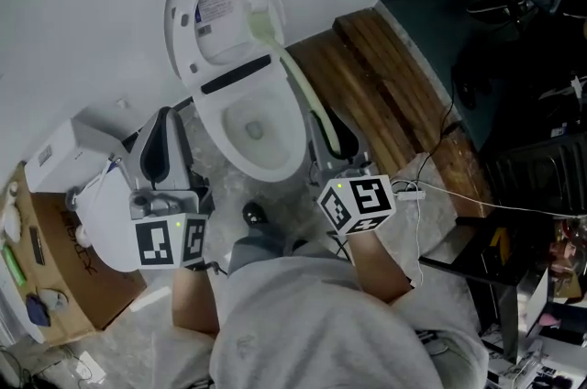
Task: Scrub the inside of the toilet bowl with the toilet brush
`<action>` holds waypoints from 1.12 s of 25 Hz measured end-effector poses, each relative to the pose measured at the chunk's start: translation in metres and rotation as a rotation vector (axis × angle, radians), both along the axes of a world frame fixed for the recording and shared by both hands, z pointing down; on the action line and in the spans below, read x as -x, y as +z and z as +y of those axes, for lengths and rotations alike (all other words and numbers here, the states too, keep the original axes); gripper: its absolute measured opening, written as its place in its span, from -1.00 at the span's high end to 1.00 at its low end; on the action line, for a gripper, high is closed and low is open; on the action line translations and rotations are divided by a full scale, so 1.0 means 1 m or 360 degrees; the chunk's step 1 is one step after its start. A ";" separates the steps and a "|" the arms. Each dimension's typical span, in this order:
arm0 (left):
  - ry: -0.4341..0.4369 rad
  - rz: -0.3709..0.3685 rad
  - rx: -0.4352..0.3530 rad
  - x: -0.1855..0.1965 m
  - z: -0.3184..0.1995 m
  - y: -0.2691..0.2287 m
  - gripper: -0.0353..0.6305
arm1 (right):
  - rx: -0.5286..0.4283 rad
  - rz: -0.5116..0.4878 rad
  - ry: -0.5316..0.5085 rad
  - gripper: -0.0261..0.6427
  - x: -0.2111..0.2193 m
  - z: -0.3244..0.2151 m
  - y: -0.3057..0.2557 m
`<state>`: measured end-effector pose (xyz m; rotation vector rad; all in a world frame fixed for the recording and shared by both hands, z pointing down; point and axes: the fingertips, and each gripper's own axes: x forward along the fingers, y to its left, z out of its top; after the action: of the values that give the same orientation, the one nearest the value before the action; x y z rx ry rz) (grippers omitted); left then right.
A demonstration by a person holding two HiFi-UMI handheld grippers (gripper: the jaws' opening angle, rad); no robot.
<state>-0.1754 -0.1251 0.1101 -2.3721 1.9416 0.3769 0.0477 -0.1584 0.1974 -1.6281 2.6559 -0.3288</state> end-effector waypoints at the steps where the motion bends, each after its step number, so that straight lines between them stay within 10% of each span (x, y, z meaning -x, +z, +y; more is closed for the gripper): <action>1: 0.0005 0.0005 0.0012 0.002 -0.004 0.005 0.88 | 0.0028 0.0012 0.0009 0.61 0.001 -0.002 0.007; 28: 0.0108 -0.0075 0.0259 0.032 -0.024 0.151 0.88 | 0.0698 0.0107 0.0075 0.61 0.032 0.005 0.215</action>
<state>-0.2074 -0.1492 0.2610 -2.5259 1.9449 0.1703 0.0158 -0.1536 0.4126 -1.8283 2.7265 -0.9267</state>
